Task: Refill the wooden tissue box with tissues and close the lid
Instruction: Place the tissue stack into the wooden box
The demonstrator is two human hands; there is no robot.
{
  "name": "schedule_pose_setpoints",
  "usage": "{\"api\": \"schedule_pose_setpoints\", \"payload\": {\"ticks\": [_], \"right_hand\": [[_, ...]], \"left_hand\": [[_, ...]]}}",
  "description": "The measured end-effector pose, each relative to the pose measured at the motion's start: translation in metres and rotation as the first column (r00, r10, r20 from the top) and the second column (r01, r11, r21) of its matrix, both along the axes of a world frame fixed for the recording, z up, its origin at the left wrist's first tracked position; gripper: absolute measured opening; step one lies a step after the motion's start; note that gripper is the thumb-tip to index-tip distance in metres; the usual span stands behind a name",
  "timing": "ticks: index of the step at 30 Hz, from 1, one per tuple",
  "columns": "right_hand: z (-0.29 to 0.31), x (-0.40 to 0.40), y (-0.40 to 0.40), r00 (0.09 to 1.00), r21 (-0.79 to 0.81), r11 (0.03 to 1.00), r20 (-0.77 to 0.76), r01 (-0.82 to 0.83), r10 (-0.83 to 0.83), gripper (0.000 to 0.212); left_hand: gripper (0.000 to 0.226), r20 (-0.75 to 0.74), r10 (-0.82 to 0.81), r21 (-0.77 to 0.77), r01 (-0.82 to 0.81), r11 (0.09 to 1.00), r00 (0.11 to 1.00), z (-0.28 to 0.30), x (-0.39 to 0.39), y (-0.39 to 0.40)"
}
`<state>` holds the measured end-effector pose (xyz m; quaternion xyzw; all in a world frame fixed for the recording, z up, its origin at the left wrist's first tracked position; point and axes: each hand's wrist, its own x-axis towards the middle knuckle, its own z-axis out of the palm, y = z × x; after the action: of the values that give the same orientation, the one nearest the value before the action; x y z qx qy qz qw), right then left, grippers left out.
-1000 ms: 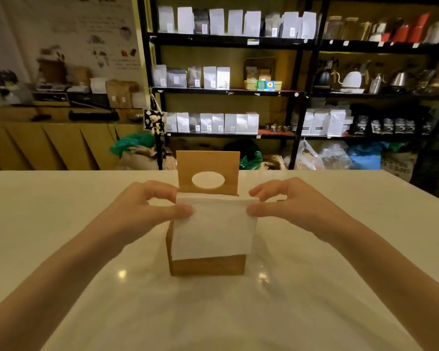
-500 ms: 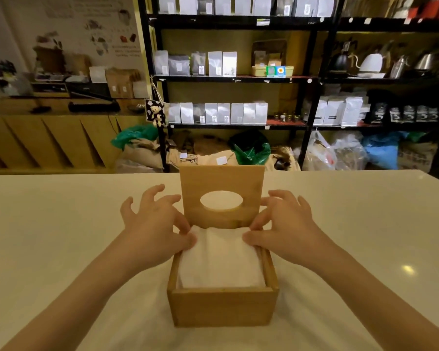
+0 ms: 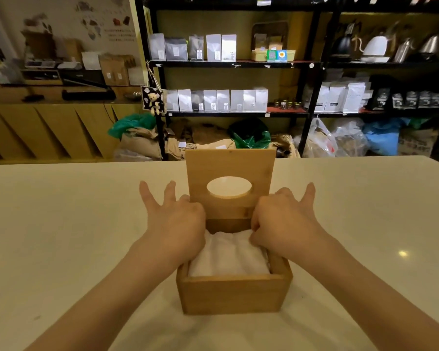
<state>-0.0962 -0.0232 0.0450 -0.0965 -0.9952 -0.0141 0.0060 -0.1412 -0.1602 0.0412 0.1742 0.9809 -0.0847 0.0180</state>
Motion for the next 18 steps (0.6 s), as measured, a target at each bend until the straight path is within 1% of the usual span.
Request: {"api": "schedule_pose_setpoints", "payload": {"ticks": [3, 7, 9, 11, 13, 14, 18], "right_hand": [[0.002, 0.003, 0.002, 1.0, -0.044, 0.999, 0.029, -0.012, 0.013, 0.01], [0.009, 0.013, 0.006, 0.996, -0.071, 0.996, 0.069, -0.045, 0.05, 0.019], [0.015, 0.018, 0.008, 0.992, -0.143, 0.989, 0.113, -0.039, 0.056, 0.025], [0.016, 0.021, 0.007, 0.975, -0.207, 0.978, 0.213, -0.024, 0.069, 0.036], [0.013, 0.023, 0.004, 0.95, -0.185, 0.982, 0.3, -0.024, 0.079, 0.046], [0.011, 0.024, 0.002, 0.946, -0.158, 0.987, 0.317, -0.023, 0.073, 0.048], [0.005, 0.029, -0.006, 0.95, -0.079, 0.997, 0.313, 0.004, 0.021, 0.052]], "left_hand": [[0.013, 0.003, -0.024, -0.005, 0.024, 1.0, 1.0, 0.001, 0.0, -0.002], [0.033, 0.014, -0.026, 0.052, 0.025, 0.998, 1.0, 0.008, 0.005, -0.008], [0.043, 0.019, -0.026, 0.023, 0.026, 0.999, 0.999, 0.008, 0.011, -0.012], [0.048, 0.038, -0.043, -0.045, 0.045, 0.998, 0.998, 0.004, 0.017, -0.014], [0.051, 0.053, -0.046, -0.104, 0.051, 0.993, 0.998, 0.0, 0.025, -0.016], [0.052, 0.058, -0.044, -0.124, 0.051, 0.991, 0.997, 0.0, 0.028, -0.017], [0.052, 0.098, -0.039, -0.142, 0.053, 0.988, 0.994, 0.004, 0.039, -0.015]]}}
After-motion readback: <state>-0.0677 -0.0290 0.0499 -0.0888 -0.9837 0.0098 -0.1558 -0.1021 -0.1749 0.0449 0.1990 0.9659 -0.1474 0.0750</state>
